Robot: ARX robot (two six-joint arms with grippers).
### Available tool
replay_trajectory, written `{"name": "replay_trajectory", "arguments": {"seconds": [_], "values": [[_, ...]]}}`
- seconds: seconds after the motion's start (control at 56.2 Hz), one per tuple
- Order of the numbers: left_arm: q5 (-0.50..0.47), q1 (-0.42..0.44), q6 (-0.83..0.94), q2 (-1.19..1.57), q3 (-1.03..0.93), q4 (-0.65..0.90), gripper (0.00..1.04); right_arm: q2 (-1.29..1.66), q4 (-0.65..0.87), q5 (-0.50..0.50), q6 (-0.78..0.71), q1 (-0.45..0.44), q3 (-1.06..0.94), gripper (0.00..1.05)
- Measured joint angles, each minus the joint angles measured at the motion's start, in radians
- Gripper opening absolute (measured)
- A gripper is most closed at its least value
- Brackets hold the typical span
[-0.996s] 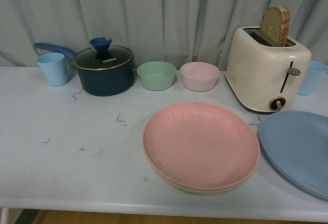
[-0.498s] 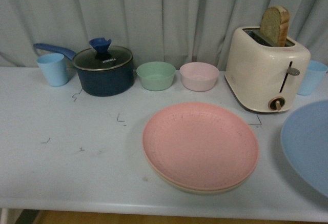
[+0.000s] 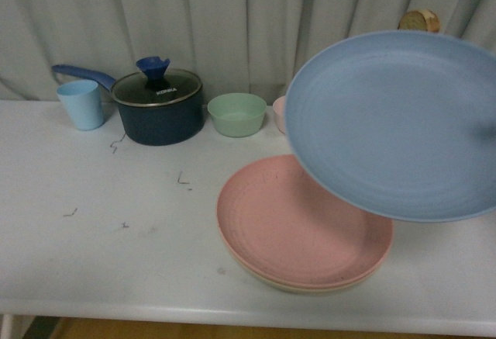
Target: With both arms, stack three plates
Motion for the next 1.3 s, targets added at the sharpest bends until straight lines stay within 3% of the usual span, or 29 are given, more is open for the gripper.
{"name": "replay_trajectory", "arguments": {"seconds": [0.036,0.213,0.605,0.783,1.032,1.156,1.174,1.21,1.299], "values": [[0.0,0.0,0.0,0.0,0.0,0.0,0.98,0.133,0.059,0.052,0.113,0.1,0.024,0.03],[0.0,0.0,0.0,0.0,0.0,0.0,0.98,0.262,0.094,0.104,0.199,0.179,0.103,0.03],[0.0,0.0,0.0,0.0,0.0,0.0,0.98,0.453,0.069,0.123,0.268,0.192,0.14,0.03],[0.0,0.0,0.0,0.0,0.0,0.0,0.98,0.421,0.099,0.1,0.273,0.188,0.116,0.3],[0.0,0.0,0.0,0.0,0.0,0.0,0.98,0.039,0.19,0.067,0.274,0.082,-0.108,0.73],[0.001,0.0,0.0,0.0,0.0,0.002,0.98,-0.026,0.229,0.079,0.269,0.075,-0.112,0.94],[0.0,0.0,0.0,0.0,0.0,0.001,0.98,-0.017,0.272,0.091,0.26,0.08,-0.121,0.94],[0.0,0.0,0.0,0.0,0.0,0.0,0.98,0.025,0.502,0.183,0.201,0.101,-0.184,0.88],[0.0,0.0,0.0,0.0,0.0,0.0,0.98,0.047,0.753,0.296,0.069,0.103,-0.349,0.74]]}}
